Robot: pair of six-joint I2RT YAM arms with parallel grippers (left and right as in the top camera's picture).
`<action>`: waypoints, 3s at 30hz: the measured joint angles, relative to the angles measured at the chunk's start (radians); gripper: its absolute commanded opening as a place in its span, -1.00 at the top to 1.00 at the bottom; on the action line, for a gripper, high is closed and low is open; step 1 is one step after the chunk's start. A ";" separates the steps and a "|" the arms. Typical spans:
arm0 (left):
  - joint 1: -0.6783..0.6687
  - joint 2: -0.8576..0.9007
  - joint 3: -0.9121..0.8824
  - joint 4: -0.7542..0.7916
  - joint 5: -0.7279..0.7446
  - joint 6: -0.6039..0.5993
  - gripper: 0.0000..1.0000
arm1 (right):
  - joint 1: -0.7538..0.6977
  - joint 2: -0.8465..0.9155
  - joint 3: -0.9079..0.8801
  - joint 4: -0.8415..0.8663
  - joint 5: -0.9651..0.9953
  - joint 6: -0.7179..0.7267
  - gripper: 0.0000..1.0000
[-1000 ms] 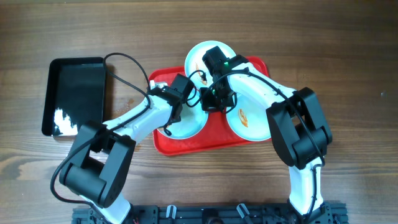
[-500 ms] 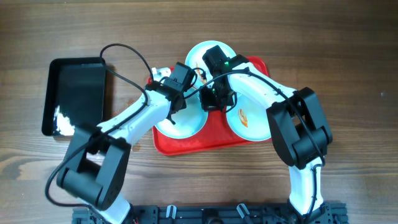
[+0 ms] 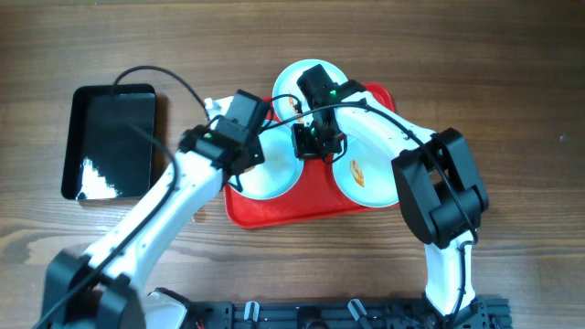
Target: Clean dirty plates on tray and stack at the side
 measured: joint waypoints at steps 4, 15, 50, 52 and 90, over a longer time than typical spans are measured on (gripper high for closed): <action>0.015 -0.064 0.000 -0.051 0.001 0.000 0.92 | 0.000 -0.011 0.003 -0.010 0.000 0.000 0.91; 0.016 -0.081 0.000 -0.118 0.005 0.000 0.92 | 0.000 -0.214 0.010 -0.052 0.113 -0.002 0.92; 0.180 -0.081 0.000 -0.163 0.109 0.000 0.92 | 0.225 -0.266 0.014 -0.277 0.983 0.048 0.91; 0.180 -0.081 0.000 -0.160 0.113 0.000 0.92 | 0.253 -0.266 0.014 -0.292 1.038 0.052 0.91; 0.180 -0.080 0.000 -0.163 0.120 0.000 0.92 | 0.406 -0.267 0.014 -0.343 1.355 0.092 0.92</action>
